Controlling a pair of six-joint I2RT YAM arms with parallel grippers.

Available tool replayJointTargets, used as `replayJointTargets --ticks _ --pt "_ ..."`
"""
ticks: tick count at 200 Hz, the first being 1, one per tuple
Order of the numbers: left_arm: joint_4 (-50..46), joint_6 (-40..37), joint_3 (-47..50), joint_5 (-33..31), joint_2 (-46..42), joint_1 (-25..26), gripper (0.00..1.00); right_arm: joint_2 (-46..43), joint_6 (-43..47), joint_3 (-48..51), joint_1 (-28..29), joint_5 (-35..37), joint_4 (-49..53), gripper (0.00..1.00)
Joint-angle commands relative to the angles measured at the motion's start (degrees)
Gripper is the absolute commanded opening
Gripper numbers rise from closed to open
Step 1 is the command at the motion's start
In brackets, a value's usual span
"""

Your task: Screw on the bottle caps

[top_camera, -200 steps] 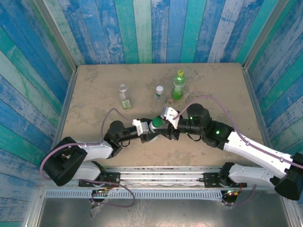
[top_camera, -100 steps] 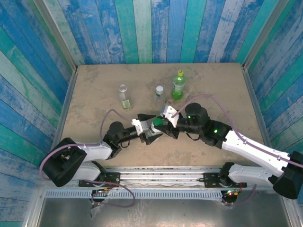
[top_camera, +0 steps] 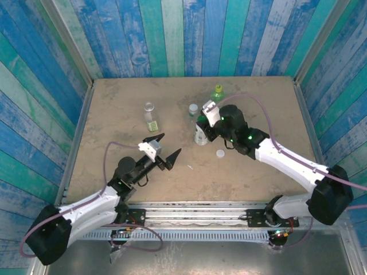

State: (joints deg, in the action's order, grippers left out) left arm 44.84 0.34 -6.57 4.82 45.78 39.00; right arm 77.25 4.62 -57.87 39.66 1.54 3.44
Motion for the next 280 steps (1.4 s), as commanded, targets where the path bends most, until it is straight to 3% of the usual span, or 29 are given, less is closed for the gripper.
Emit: replayJointTargets --ticks 1,90,131,207,249,280 --pt "-6.24 2.39 1.03 -6.34 -2.85 0.22 0.94 2.72 -1.56 -2.69 -2.74 2.77 -2.77 0.31" --pt "-6.34 3.35 0.53 -6.74 -1.54 -0.24 0.94 9.36 -3.56 -3.42 -8.7 1.06 -5.69 0.35" --pt "-6.03 4.08 -0.02 -10.02 -0.74 -1.07 0.94 9.0 -3.67 -3.69 -9.08 0.61 -4.67 0.57" --pt "-1.38 5.15 -3.01 -11.25 9.08 -12.52 0.94 2.14 1.08 -4.96 -8.99 -0.78 0.92 0.83" --pt "3.86 8.06 -5.99 -15.21 18.08 -16.36 0.94 -2.59 2.54 -3.36 -7.99 -0.7 1.95 0.9" --pt "2.09 10.15 -11.21 -20.85 24.5 -16.57 0.94 -5.85 3.11 -2.39 -6.96 -0.99 2.88 0.91"
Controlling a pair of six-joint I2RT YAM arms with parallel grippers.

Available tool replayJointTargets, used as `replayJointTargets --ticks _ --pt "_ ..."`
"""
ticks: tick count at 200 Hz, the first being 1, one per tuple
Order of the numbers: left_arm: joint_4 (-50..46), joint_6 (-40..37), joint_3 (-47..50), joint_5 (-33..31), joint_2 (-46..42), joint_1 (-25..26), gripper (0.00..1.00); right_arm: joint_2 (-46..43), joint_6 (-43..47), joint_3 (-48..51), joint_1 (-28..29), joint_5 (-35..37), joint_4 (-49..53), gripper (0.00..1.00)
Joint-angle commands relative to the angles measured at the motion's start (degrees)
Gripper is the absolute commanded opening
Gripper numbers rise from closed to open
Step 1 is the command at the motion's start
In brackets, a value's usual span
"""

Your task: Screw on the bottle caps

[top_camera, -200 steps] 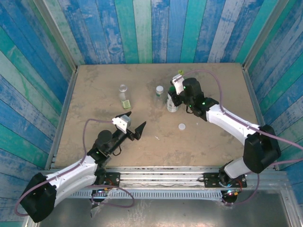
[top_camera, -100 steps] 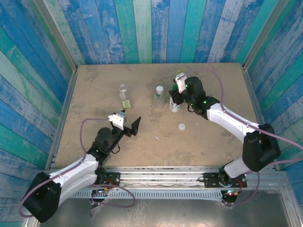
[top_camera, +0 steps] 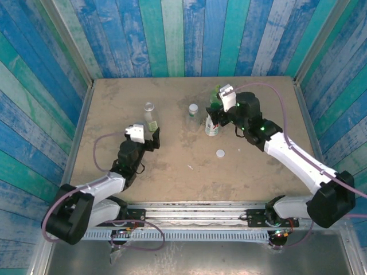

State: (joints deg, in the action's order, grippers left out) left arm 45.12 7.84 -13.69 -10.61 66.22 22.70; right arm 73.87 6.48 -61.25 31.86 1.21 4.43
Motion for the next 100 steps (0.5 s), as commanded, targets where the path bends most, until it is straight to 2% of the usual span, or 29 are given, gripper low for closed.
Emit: replayJointTargets --ticks 1,30,100 --pt "1.85 2.68 -4.2 -5.49 4.26 -0.28 0.94 -2.52 1.3 1.07 0.84 -0.67 1.94 0.91" --pt "3.17 3.59 -7.38 -5.5 10.24 -0.27 0.94 -4.23 1.61 2.4 1.08 -0.73 1.98 0.91" --pt "-1.96 6.43 -16.22 -11.93 19.77 -0.27 0.94 -4.0 1.48 2.64 1.01 -2.77 1.99 0.91"
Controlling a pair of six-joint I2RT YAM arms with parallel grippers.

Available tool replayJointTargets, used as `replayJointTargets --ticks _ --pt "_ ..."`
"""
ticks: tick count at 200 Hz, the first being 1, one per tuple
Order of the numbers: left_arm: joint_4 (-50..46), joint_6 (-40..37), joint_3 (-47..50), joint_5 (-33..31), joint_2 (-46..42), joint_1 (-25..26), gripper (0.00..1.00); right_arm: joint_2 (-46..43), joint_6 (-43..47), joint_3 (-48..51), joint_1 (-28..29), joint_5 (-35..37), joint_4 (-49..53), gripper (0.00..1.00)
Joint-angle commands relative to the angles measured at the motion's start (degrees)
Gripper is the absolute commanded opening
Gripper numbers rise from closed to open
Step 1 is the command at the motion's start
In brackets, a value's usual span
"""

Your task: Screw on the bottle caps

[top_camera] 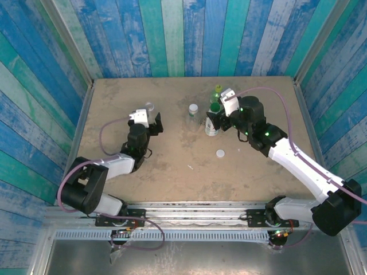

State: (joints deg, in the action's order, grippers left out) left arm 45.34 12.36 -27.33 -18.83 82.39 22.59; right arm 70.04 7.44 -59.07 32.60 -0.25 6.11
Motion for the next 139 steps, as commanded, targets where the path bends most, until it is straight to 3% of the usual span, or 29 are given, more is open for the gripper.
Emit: replayJointTargets --ticks 1,34,48,101,139 --pt "-2.23 1.93 -2.74 -3.74 3.76 -0.12 0.94 -0.15 0.55 0.45 0.27 -1.32 0.28 0.91" --pt "-4.92 2.35 -6.18 -3.71 8.04 -0.09 0.94 0.26 0.73 0.21 0.29 -1.4 0.31 0.91" --pt "-4.75 2.66 -6.5 -4.1 8.97 -0.14 1.0 0.36 0.73 0.09 0.27 -1.47 0.31 0.91" --pt "-1.63 0.39 -5.91 -2.53 10.4 -0.11 0.69 0.37 0.78 0.44 0.3 -1.46 0.9 0.9" --pt "-1.25 -0.99 -5.32 -1.02 9.63 -0.11 0.57 -0.24 0.73 0.96 0.28 -1.18 1.45 0.9"
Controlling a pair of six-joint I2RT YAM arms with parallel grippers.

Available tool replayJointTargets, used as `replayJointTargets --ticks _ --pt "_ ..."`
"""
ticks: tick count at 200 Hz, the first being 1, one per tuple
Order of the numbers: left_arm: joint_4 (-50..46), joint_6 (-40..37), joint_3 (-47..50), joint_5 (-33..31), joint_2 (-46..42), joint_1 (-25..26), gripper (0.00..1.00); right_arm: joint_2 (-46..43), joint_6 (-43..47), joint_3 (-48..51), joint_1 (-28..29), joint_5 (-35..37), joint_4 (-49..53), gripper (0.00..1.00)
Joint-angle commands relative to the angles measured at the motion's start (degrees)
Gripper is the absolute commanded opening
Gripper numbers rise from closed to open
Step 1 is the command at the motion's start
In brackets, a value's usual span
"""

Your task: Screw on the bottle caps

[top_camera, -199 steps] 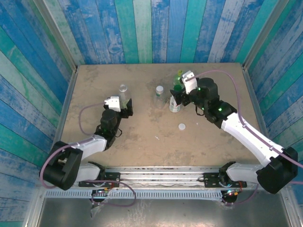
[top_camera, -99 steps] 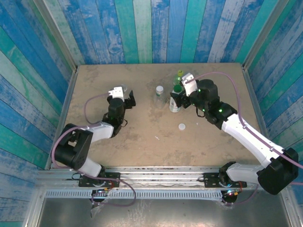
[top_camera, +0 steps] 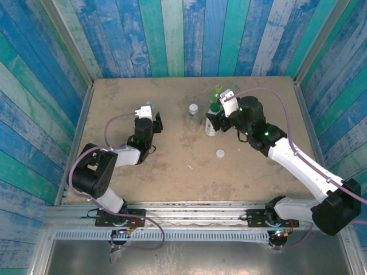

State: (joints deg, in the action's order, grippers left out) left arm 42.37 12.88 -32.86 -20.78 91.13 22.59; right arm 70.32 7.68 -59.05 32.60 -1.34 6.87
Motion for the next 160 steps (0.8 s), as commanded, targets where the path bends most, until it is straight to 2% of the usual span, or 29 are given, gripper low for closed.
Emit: replayJointTargets --ticks 1,31,75,95,113,132,160 --pt "1.74 -1.53 0.23 1.01 0.85 -0.1 0.57 -0.58 0.49 0.95 0.32 -0.12 0.64 0.9" --pt "1.9 -3.37 2.18 3.82 -1.6 -0.17 0.52 -1.22 0.34 1.04 0.3 0.04 0.95 0.9" --pt "4.6 -7.65 8.93 13.6 -10.02 0.33 0.5 -3.39 -1.24 2.37 0.27 -1.28 0.81 0.9" --pt "5.31 -10.04 12.3 17.07 -14.55 2.3 0.5 -4.98 -2.11 3.6 0.28 -1.29 0.9 0.9" --pt "2.52 -14.49 13.3 19.19 -18.18 6.62 0.5 -6.82 -2.37 5.32 0.35 -1.45 1.54 0.9" --pt "3.09 -17.46 15.03 25.53 -21.28 10.15 0.5 -9.57 -2.89 8.15 0.27 -1.15 1.4 0.9" --pt "3.71 -20.87 15.67 41.11 -21.52 12.01 0.5 -13.35 -3.67 11.99 0.28 -1.03 1.63 0.9"
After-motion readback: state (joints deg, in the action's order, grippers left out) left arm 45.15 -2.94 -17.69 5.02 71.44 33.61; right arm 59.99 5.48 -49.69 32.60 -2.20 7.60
